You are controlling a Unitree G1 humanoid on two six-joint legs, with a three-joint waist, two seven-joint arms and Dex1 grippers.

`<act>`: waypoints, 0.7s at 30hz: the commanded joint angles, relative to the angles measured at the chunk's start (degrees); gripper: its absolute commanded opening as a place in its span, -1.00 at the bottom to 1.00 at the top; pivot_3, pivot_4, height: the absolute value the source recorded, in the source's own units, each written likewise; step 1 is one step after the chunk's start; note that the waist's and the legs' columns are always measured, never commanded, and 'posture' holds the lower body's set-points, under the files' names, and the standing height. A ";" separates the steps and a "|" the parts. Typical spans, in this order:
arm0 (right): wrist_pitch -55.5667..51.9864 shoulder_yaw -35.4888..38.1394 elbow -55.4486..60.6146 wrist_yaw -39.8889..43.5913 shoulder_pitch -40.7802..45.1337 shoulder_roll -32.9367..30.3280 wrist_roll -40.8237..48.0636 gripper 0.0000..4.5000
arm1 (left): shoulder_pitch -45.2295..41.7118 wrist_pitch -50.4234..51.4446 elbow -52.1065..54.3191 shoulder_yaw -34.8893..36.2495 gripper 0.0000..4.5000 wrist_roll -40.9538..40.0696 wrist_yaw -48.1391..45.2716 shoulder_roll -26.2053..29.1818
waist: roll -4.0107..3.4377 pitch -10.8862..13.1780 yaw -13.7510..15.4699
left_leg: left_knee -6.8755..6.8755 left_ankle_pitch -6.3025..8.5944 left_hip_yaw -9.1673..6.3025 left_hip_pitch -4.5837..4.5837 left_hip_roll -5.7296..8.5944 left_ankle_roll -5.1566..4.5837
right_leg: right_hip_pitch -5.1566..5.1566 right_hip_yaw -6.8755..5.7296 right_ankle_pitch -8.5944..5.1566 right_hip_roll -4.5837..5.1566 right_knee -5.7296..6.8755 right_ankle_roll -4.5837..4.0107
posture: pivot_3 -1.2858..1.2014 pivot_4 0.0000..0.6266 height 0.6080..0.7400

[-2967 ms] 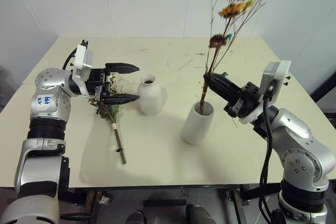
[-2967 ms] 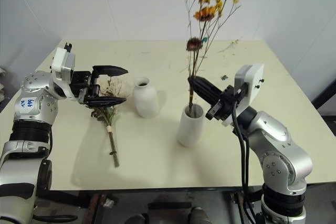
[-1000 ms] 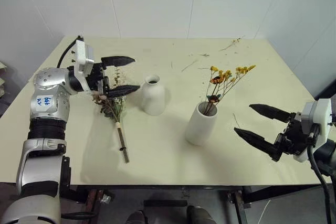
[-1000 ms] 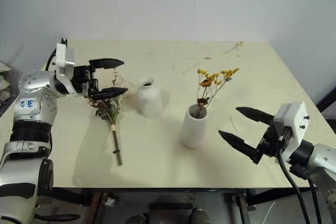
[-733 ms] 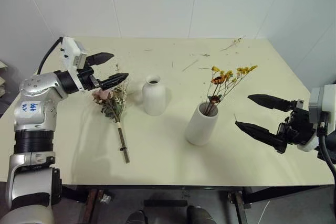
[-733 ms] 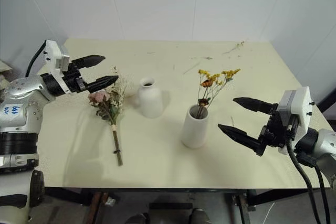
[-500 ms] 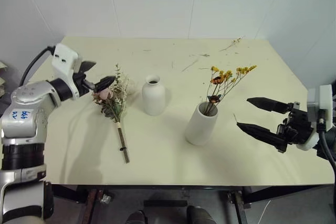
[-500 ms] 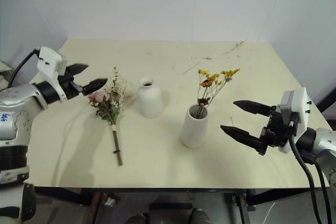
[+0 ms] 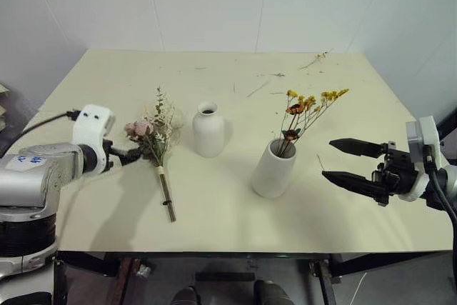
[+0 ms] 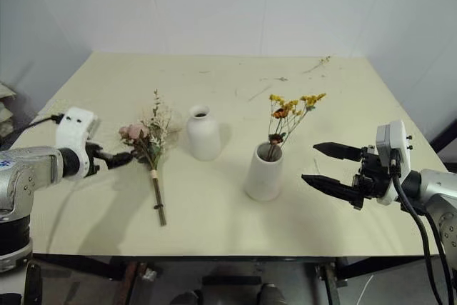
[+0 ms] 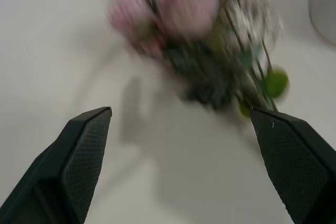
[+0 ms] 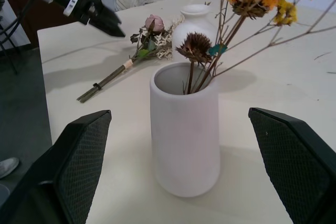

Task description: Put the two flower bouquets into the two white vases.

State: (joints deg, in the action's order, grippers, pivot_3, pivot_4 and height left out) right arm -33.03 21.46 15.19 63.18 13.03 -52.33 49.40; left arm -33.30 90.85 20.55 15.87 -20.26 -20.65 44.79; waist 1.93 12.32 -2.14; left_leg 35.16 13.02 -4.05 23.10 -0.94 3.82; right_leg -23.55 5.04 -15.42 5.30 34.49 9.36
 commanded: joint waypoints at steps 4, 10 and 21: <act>-1.28 -1.27 -1.10 2.22 2.50 -1.09 -0.07 0.97 | 5.13 1.65 5.03 4.11 1.00 -8.72 5.28 0.09 | 0.00 0.00 0.09 | 0.00 0.00 0.00 -0.03 -0.01 0.01 | -0.01 -0.01 -0.02 0.00 0.03 -0.03 | 0.03 -0.52 1.00; -2.04 -2.22 -1.50 2.79 3.49 -0.89 -0.53 0.97 | 6.77 1.65 5.63 4.56 1.00 -20.71 13.61 -1.89 | 0.00 0.00 0.56 | 0.02 0.01 0.00 -0.02 0.00 0.02 | 0.00 -0.01 -0.02 0.02 0.00 -0.04 | 0.03 -0.52 1.00; -2.99 -1.69 -0.88 2.95 2.80 -0.54 -0.57 0.97 | 0.40 1.65 -2.67 0.71 1.00 -34.49 33.95 -10.02 | 0.01 0.00 0.55 | 0.07 0.00 0.00 -0.02 0.03 0.03 | 0.04 0.00 0.01 0.04 0.02 0.00 | 0.03 -0.52 1.00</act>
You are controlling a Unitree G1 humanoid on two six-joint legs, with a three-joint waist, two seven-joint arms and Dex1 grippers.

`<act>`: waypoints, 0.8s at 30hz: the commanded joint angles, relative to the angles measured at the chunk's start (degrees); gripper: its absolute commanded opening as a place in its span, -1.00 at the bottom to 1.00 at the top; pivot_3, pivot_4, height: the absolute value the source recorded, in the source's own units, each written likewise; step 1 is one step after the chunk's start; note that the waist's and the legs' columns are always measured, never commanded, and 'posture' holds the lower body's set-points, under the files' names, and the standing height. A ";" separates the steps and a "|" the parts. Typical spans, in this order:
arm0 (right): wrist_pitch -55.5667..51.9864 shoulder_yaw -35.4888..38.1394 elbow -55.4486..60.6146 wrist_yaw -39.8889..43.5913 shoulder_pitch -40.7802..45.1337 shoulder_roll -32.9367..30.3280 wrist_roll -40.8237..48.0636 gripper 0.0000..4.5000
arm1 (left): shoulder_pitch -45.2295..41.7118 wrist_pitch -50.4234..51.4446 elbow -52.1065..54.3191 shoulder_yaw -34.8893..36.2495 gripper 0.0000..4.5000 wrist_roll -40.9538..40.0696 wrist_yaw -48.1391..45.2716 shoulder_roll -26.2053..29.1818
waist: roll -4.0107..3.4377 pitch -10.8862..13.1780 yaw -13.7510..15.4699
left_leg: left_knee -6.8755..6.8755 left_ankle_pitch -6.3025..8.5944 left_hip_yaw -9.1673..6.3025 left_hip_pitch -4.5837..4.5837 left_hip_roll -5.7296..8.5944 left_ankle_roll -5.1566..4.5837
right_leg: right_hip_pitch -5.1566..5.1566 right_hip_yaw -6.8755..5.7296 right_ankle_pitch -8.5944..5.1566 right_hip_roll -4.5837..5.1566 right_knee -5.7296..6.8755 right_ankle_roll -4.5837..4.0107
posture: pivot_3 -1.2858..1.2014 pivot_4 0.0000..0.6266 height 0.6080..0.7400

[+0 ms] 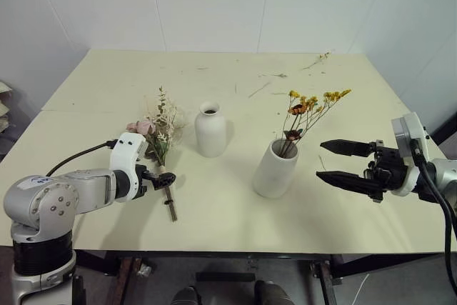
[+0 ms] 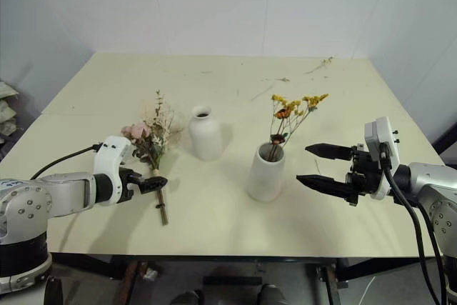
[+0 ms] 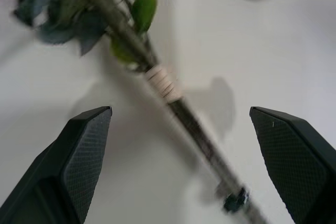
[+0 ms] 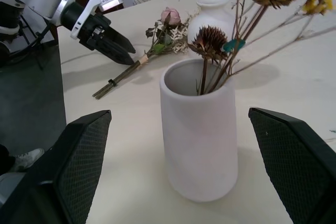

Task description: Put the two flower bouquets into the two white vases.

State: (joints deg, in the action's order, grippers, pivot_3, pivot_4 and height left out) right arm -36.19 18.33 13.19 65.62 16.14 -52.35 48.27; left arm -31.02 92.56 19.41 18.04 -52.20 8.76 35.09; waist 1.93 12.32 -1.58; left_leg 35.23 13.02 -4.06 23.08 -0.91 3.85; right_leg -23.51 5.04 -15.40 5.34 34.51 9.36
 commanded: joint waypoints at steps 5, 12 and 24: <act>0.52 2.42 1.10 1.24 -1.18 -0.69 0.79 0.97 | -5.38 -0.06 -8.27 -4.70 1.00 -9.26 14.41 -0.84 | 0.00 0.00 -0.05 | 0.05 0.00 0.00 0.00 0.01 0.00 | 0.01 0.01 0.01 0.00 0.00 0.01 | 0.03 -0.52 1.00; 1.07 2.68 1.37 0.98 -2.19 -0.14 0.44 0.97 | -10.78 -0.06 -14.26 -7.47 1.00 -21.53 27.19 -1.05 | 0.00 0.00 0.12 | 0.07 -0.01 0.00 0.01 0.04 0.01 | 0.01 0.02 0.02 0.02 0.02 0.04 | 0.03 -0.52 1.00; 2.11 3.18 1.63 0.16 -3.71 0.27 0.36 1.00 | -11.77 -0.06 -21.08 -10.29 0.07 -30.40 40.49 -0.34 | -0.03 -0.02 0.12 | 0.08 -0.02 0.01 -0.01 0.05 0.04 | 0.01 0.03 0.03 0.03 0.07 0.04 | 0.03 -0.52 1.00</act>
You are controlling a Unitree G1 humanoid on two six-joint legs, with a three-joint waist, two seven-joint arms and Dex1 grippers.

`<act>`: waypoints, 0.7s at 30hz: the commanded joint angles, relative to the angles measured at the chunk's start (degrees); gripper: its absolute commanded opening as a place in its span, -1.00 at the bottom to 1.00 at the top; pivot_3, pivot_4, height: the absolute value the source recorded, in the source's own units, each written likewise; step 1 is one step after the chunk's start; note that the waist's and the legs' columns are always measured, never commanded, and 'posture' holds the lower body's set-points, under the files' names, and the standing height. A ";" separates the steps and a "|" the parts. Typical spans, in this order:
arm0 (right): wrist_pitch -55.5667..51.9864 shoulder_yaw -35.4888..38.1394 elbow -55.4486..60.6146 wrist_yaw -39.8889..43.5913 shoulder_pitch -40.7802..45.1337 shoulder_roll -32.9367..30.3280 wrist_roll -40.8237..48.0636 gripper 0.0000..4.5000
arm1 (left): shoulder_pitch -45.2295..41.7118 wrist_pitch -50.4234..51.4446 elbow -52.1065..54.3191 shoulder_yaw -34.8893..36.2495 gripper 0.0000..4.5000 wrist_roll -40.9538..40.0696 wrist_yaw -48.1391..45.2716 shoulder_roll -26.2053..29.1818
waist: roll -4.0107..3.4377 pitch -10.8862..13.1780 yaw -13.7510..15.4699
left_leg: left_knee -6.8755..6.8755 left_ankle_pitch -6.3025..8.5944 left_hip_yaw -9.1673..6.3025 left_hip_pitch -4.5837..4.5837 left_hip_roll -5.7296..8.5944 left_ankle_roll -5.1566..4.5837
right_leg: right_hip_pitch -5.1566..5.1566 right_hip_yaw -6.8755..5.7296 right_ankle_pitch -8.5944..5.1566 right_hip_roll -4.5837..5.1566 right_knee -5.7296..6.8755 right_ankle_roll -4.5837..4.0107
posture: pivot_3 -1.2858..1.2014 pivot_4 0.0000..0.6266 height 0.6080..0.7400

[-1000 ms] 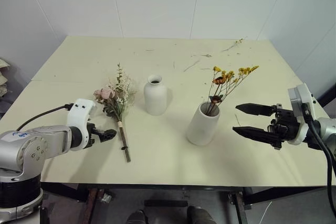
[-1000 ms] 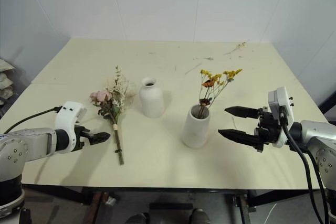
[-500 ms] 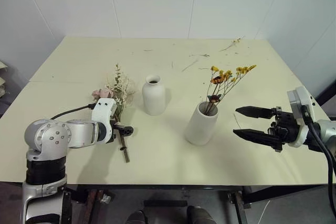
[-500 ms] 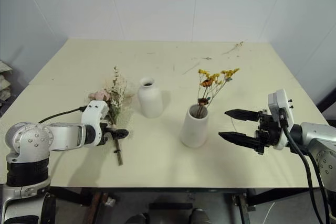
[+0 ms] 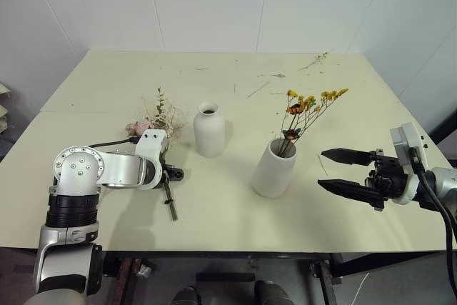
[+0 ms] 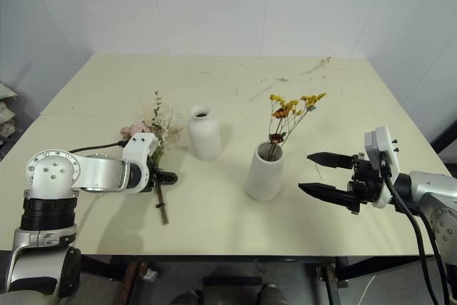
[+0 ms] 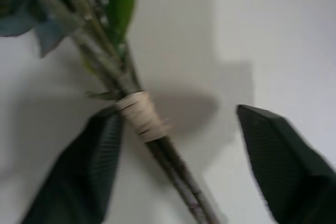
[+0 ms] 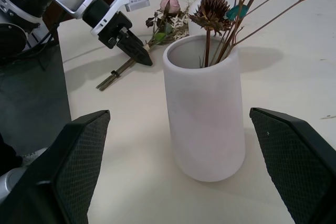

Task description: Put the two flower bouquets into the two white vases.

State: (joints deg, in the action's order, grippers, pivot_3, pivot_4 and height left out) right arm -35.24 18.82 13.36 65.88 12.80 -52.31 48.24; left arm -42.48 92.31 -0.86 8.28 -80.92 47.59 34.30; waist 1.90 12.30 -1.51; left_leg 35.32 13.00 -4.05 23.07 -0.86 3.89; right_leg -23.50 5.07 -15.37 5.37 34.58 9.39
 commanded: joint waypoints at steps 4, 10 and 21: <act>1.57 2.83 1.55 -0.32 -0.84 0.22 0.48 1.00 | -0.79 0.19 -1.38 -0.68 -0.50 -2.17 2.61 0.81 | 0.00 0.00 0.10 | 0.00 0.00 0.00 0.00 0.01 0.01 | 0.01 0.00 0.00 0.01 -0.02 0.00 | 0.03 -0.52 1.00; 2.69 4.03 1.81 -1.40 -1.49 0.54 0.11 1.00 | -4.51 -0.01 -1.18 1.84 -0.97 5.22 -1.85 1.76 | 0.01 0.00 0.14 | 0.03 -0.01 0.00 0.02 0.02 0.04 | 0.00 0.00 0.00 0.00 -0.03 -0.01 | 0.03 -0.52 1.00; 4.95 6.96 6.09 -5.23 -4.63 2.52 0.10 1.00 | -10.18 -33.75 -1.08 -8.76 -0.97 40.65 -28.18 7.11 | 0.01 0.00 0.13 | -0.04 0.03 0.04 0.08 0.02 0.15 | 0.02 -0.01 0.00 0.00 -0.29 -0.03 | 0.03 -0.52 1.00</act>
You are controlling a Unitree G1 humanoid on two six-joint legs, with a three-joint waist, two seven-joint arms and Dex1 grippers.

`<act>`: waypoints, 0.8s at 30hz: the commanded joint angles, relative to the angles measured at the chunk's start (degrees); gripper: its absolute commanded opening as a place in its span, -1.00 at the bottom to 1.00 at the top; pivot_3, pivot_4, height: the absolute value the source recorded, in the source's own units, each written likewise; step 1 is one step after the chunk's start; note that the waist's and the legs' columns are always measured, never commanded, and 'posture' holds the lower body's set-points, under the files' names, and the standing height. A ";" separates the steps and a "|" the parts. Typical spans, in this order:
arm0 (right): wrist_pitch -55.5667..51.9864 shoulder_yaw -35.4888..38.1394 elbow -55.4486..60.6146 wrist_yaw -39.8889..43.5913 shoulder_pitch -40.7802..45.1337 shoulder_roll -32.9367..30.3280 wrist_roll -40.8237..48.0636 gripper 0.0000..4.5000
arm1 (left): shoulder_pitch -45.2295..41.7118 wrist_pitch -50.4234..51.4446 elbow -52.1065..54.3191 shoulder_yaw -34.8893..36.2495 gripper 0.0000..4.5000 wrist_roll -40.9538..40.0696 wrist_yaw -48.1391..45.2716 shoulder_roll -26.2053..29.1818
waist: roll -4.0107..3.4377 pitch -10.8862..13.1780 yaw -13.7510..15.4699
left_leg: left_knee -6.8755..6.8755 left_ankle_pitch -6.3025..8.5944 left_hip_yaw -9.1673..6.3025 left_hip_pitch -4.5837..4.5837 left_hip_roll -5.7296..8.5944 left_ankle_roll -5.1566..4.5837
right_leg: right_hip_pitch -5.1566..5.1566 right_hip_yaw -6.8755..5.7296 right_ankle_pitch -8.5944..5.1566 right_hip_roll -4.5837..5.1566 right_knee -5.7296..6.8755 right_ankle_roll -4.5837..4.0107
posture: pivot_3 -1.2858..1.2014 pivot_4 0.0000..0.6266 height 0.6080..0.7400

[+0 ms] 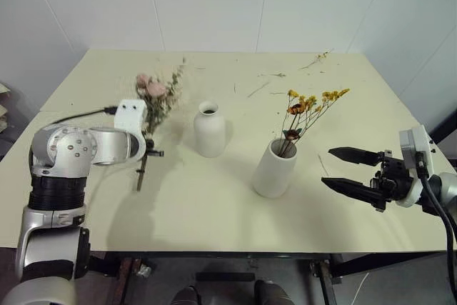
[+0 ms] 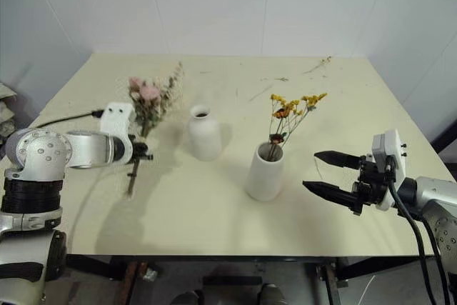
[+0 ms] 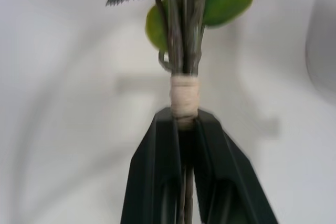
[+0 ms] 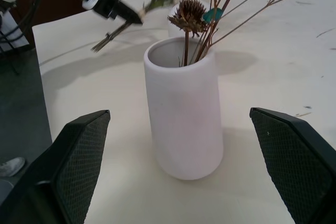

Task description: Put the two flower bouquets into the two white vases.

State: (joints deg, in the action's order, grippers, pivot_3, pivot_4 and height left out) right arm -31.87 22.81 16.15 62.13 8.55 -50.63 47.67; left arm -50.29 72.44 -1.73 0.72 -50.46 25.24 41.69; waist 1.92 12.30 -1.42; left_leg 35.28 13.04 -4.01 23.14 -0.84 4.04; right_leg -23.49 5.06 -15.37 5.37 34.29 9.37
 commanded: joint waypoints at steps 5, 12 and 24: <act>1.21 4.64 7.10 -4.37 -1.58 1.90 1.93 1.00 | -5.89 -26.19 -7.26 0.79 -0.97 16.53 -16.56 -5.49 | 0.00 0.00 0.29 | -0.01 0.01 0.01 0.13 0.00 -0.02 | 0.03 0.00 0.08 0.02 -0.27 0.05 | 0.03 -0.52 1.00; -4.40 6.84 18.18 -16.65 -1.75 2.12 8.36 1.00 | -13.15 -62.76 -23.19 6.53 -0.97 18.77 -47.56 -15.28 | 0.00 0.00 1.24 | -0.07 0.06 0.07 0.16 -0.01 -0.05 | 0.02 -0.01 0.12 0.01 -0.42 0.12 | 0.03 -0.52 1.00; -15.54 1.01 34.14 -54.87 4.79 -3.65 30.32 1.00 | -28.16 -75.12 -52.91 9.90 -0.97 20.62 -80.33 -18.69 | 0.01 0.01 1.29 | -0.06 0.14 0.08 0.19 -0.03 -0.20 | 0.03 -0.01 0.12 0.02 -0.44 0.13 | 0.03 -0.52 1.00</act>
State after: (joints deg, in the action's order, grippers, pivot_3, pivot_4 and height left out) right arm -47.66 24.14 47.73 12.07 12.35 -53.25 74.36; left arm -75.47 -0.86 -53.39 9.08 -30.10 -51.77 22.86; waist 1.93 12.31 -0.13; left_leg 35.21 13.19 -3.93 23.33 -0.87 3.80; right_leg -23.46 5.05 -15.26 5.39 33.86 9.49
